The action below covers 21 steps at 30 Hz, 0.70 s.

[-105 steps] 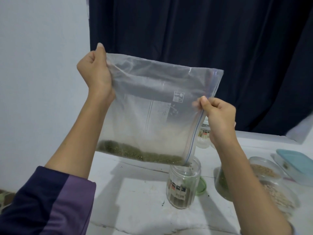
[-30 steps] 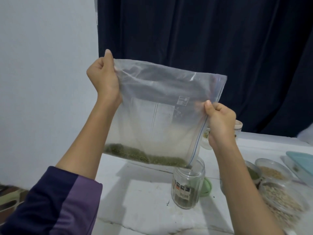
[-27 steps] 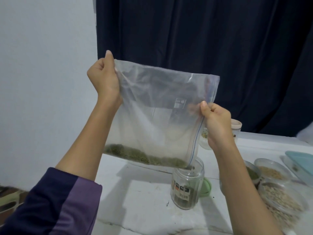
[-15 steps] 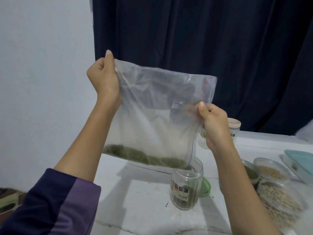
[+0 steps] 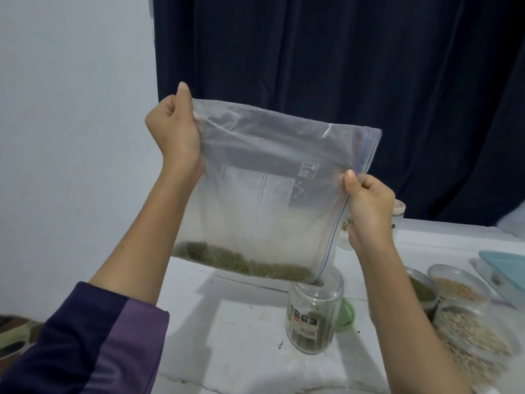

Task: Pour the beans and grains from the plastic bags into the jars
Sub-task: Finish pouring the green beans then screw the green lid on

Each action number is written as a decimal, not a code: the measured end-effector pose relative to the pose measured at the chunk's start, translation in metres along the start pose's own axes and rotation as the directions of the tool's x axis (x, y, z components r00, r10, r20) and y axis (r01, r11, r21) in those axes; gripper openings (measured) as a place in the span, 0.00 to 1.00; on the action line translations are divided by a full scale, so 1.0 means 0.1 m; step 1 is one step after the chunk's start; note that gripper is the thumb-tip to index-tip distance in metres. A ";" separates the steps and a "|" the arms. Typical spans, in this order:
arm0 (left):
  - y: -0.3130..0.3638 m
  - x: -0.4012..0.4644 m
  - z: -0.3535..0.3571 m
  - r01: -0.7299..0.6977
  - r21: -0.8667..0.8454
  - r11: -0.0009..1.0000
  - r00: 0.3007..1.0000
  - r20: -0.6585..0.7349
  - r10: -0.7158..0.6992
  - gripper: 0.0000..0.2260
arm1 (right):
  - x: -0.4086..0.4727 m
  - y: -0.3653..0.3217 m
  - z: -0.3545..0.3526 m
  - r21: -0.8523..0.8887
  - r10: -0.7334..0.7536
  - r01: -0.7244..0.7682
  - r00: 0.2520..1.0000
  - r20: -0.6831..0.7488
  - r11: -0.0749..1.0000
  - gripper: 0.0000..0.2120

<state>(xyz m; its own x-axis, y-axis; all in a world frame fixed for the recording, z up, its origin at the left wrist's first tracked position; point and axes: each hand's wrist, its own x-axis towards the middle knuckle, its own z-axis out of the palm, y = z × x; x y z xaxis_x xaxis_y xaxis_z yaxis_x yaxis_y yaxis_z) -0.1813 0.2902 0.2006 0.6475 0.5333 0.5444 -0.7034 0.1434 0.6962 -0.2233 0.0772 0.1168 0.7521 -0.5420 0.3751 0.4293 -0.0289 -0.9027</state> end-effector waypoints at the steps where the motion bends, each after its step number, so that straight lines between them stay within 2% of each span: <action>1: 0.00 0.00 0.00 -0.002 -0.002 1.000 1.000 0.005 0.002 0.24 | 0.00 0.01 0.00 -0.009 -0.010 0.010 1.000 0.000 1.000 0.12; 3: -0.01 0.00 0.01 -0.007 0.003 1.000 1.000 0.006 0.007 0.24 | 0.00 0.01 0.01 -0.010 -0.001 0.001 0.999 0.038 1.000 0.12; 6: 0.00 -0.01 0.03 0.002 0.016 1.000 1.000 0.010 -0.003 0.24 | 0.01 0.02 0.01 -0.024 -0.010 0.009 1.000 -0.020 1.000 0.12; 10: -0.04 0.02 0.02 0.011 0.030 0.999 1.000 -0.008 -0.011 0.24 | -0.01 0.03 0.04 0.021 0.015 -0.016 0.997 0.081 1.000 0.11; 13: -0.06 0.02 0.00 0.025 0.151 0.988 0.999 0.020 -0.028 0.22 | 0.00 0.03 0.04 0.095 0.031 -0.036 0.998 0.053 0.995 0.12; 15: -0.07 -0.02 0.00 0.063 0.219 0.974 0.994 0.076 -0.082 0.21 | 0.00 0.02 0.06 0.144 0.050 -0.058 0.997 0.058 0.988 0.12; 17: -0.05 -0.08 -0.04 0.125 0.181 0.975 0.968 0.194 -0.160 0.22 | -0.01 0.03 0.08 0.161 0.062 -0.072 0.996 0.064 0.984 0.12; 19: -0.07 -0.07 -0.11 0.145 0.153 0.978 0.934 0.305 -0.186 0.14 | -0.01 0.04 0.08 0.149 0.074 -0.083 0.995 0.062 0.985 0.12; 21: -0.09 0.00 -0.23 0.147 0.227 0.963 0.894 0.386 -0.227 0.06 | 0.00 0.05 0.08 0.134 0.089 -0.095 0.995 0.055 0.986 0.13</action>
<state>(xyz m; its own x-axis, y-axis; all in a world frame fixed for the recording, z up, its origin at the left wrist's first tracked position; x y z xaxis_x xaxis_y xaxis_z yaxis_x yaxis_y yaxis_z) -0.1814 0.3084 0.1832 0.8520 0.1227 0.5089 -0.5155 0.0274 0.8564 -0.2167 0.0838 0.1139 0.8136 -0.4953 0.3045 0.4187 0.1356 -0.8980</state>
